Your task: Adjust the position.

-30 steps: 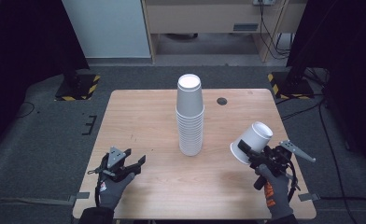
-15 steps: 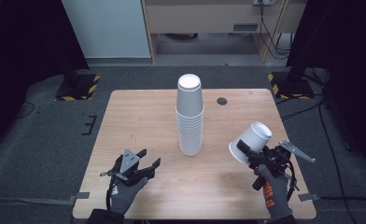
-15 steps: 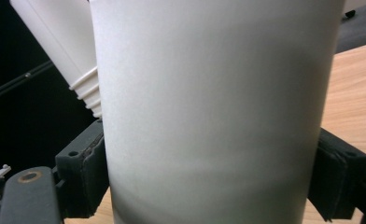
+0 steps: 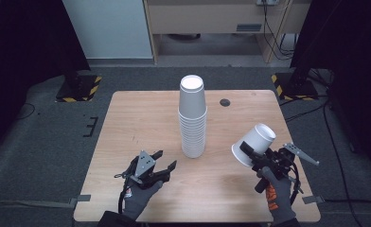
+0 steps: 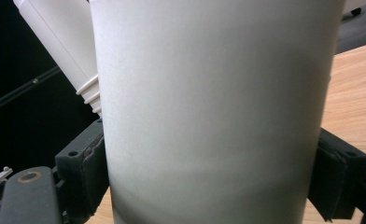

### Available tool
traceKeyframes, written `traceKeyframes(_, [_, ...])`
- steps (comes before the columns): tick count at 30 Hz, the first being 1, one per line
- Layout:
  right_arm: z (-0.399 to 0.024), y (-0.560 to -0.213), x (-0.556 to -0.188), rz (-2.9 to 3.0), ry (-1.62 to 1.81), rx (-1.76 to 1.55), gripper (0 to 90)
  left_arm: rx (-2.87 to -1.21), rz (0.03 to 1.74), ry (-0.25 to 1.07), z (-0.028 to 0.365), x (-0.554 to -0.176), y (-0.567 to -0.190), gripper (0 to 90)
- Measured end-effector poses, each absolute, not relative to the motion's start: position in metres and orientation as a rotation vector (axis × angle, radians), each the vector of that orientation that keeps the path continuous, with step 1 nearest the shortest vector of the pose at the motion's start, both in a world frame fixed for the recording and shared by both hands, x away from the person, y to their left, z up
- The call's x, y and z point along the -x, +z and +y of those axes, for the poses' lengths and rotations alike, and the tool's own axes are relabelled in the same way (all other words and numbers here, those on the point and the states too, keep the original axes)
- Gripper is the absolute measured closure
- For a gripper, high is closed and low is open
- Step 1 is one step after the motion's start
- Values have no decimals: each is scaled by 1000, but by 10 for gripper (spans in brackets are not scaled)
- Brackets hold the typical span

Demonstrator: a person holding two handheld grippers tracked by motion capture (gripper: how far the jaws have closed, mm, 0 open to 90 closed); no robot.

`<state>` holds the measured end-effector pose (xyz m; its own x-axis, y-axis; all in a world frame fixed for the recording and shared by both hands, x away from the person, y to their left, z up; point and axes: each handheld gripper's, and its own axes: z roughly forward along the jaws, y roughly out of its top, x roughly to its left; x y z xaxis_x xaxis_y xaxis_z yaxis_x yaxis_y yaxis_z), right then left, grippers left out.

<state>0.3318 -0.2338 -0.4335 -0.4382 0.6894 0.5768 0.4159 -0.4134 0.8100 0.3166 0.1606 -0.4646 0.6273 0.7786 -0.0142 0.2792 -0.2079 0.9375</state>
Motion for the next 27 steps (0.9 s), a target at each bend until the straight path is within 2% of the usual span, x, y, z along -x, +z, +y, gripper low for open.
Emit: traceKeyframes(27, [-231, -439, -330, 1522, 2035, -1586, 157, -1779, 693, 533, 91, -328, -454, 401])
